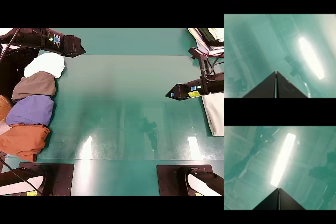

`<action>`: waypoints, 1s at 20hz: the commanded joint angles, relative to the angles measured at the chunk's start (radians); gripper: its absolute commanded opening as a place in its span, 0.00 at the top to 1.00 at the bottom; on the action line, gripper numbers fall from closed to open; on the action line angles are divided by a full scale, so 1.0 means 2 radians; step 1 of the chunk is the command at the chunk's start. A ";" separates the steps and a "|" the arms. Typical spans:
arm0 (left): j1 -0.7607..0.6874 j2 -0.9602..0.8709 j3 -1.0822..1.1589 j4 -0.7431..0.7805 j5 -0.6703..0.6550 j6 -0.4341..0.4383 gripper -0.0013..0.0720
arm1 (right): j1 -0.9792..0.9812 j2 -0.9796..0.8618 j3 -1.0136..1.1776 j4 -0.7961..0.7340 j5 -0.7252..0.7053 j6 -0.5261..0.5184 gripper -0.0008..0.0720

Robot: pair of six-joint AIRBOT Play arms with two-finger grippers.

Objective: Fold the shirts.

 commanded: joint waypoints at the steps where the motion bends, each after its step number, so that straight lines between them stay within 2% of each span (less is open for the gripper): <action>1: 0.000 0.000 0.000 0.000 0.000 0.000 0.95 | 0.002 0.000 0.000 0.000 0.000 0.000 0.97; 14: 0.000 0.000 0.000 0.000 0.002 0.000 0.95 | 0.002 0.000 0.000 0.001 -0.019 0.000 0.97; 17: 0.000 0.000 0.000 0.016 0.030 0.005 0.94 | 0.002 0.000 0.000 0.001 -0.023 0.000 0.97; 18: 0.000 0.000 0.000 0.047 0.038 0.015 0.62 | 0.002 0.000 0.000 0.001 -0.023 0.000 0.97; 19: 0.000 -0.001 0.000 0.095 0.049 0.014 0.18 | 0.002 0.000 0.000 0.001 -0.023 0.000 0.97; 20: 0.001 -0.005 0.000 0.147 0.063 0.004 0.12 | 0.002 0.000 0.000 0.001 -0.023 0.000 0.97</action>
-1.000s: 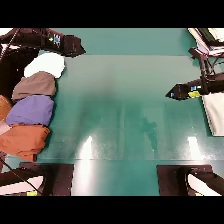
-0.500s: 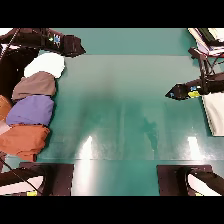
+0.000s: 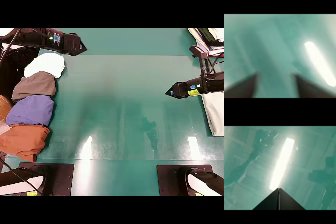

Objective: Fold the shirts.

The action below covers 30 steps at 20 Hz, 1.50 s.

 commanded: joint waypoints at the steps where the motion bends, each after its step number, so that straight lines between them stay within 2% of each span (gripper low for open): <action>1: 0.003 -0.012 0.000 0.163 0.043 -0.015 0.12 | 0.000 0.000 0.000 0.000 -0.002 0.000 0.97; 3: 0.016 -0.039 0.000 0.256 0.055 -0.044 0.12 | 0.000 0.000 0.000 0.004 -0.002 0.001 0.97; 4: 0.031 -0.058 0.000 0.268 0.060 -0.045 0.12 | 0.000 0.000 0.000 0.004 -0.002 0.001 0.97; 6: 0.070 -0.104 0.000 0.267 0.081 -0.051 0.12 | 0.000 0.000 0.000 0.004 -0.001 0.001 0.97; 8: 0.107 -0.151 0.000 0.260 0.106 -0.074 0.12 | 0.000 0.000 0.000 0.004 0.000 0.003 0.97; 12: 0.163 -0.224 0.000 0.223 0.148 -0.076 0.12 | 0.000 0.000 0.000 0.004 0.000 0.015 0.97; 18: 0.189 -0.279 0.002 0.220 0.190 -0.074 0.12 | 0.000 0.000 0.000 0.004 -0.002 0.015 0.97; 23: 0.190 -0.289 0.003 0.217 0.183 -0.085 0.16 | 0.000 0.000 0.000 0.004 -0.004 0.015 0.97; 24: 0.190 -0.288 0.013 0.205 0.169 -0.086 0.26 | 0.000 0.000 0.000 0.004 -0.004 0.015 0.97; 25: 0.190 -0.287 0.028 0.198 0.150 -0.084 0.70 | 0.000 0.000 0.000 0.004 -0.005 0.015 0.97; 26: 0.190 -0.285 0.046 0.194 0.135 -0.084 0.94 | 0.000 0.000 0.000 0.004 -0.005 0.015 0.97; 30: 0.190 -0.251 0.146 0.159 0.072 -0.084 0.95 | 0.000 0.000 0.003 0.004 -0.006 0.015 0.97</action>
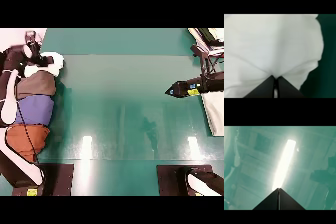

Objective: Fold the shirts.

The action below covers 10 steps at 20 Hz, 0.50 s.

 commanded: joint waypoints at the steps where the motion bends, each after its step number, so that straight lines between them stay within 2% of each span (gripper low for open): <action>1: -0.002 0.043 0.067 -0.030 -0.045 0.000 0.95 | 0.000 0.000 0.010 0.000 -0.001 0.000 0.97; 4: -0.011 0.150 0.067 -0.031 -0.045 0.000 0.95 | 0.000 0.000 0.064 -0.001 -0.024 -0.001 0.97; 8: -0.046 0.287 0.067 -0.024 -0.108 0.012 0.95 | 0.000 0.000 0.155 -0.001 -0.082 -0.001 0.97; 10: -0.082 0.336 0.063 -0.023 -0.148 0.016 0.95 | 0.000 0.000 0.192 -0.002 -0.085 -0.002 0.97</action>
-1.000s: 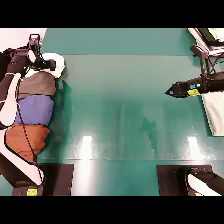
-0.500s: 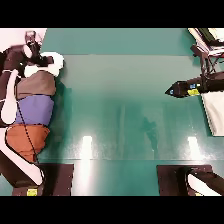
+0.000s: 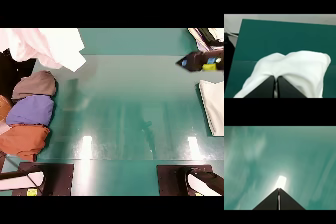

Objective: Fold the shirts.

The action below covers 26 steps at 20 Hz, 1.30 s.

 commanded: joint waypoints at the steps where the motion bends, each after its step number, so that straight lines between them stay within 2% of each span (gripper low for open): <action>1: -0.055 0.090 -0.007 0.002 -0.075 0.009 0.95 | 0.000 0.000 0.065 -0.003 -0.024 -0.005 0.97; 4: -0.139 0.100 -0.039 0.000 -0.157 -0.009 0.95 | 0.000 0.000 0.094 -0.003 -0.021 -0.006 0.97; 6: -0.210 0.098 -0.093 -0.003 -0.170 -0.014 0.95 | 0.000 0.000 0.100 -0.003 -0.013 -0.006 0.97; 8: -0.282 0.098 -0.170 -0.012 -0.132 -0.023 0.95 | 0.000 0.000 0.100 -0.003 -0.003 -0.006 0.97; 11: -0.361 0.098 -0.293 -0.041 -0.034 -0.020 0.92 | 0.000 0.000 0.100 -0.003 0.020 -0.006 0.97; 13: -0.374 0.098 -0.339 -0.039 0.006 -0.021 0.24 | 0.000 0.000 0.100 -0.003 0.030 -0.006 0.97; 16: -0.340 0.100 -0.328 0.017 -0.034 -0.021 0.23 | 0.000 0.000 0.100 -0.003 0.040 -0.006 0.97; 19: -0.243 0.100 -0.323 0.047 -0.084 -0.021 0.23 | 0.000 0.000 0.100 -0.002 0.041 -0.006 0.97; 21: -0.166 0.099 -0.347 0.039 -0.084 -0.020 0.23 | 0.000 0.000 0.100 0.000 0.043 -0.006 0.97; 24: -0.061 0.099 -0.417 -0.026 -0.035 -0.011 0.23 | 0.000 0.000 0.100 0.000 0.043 -0.006 0.97; 26: -0.010 0.087 -0.468 -0.108 -0.008 0.035 0.23 | 0.000 0.000 0.100 -0.001 0.043 -0.006 0.97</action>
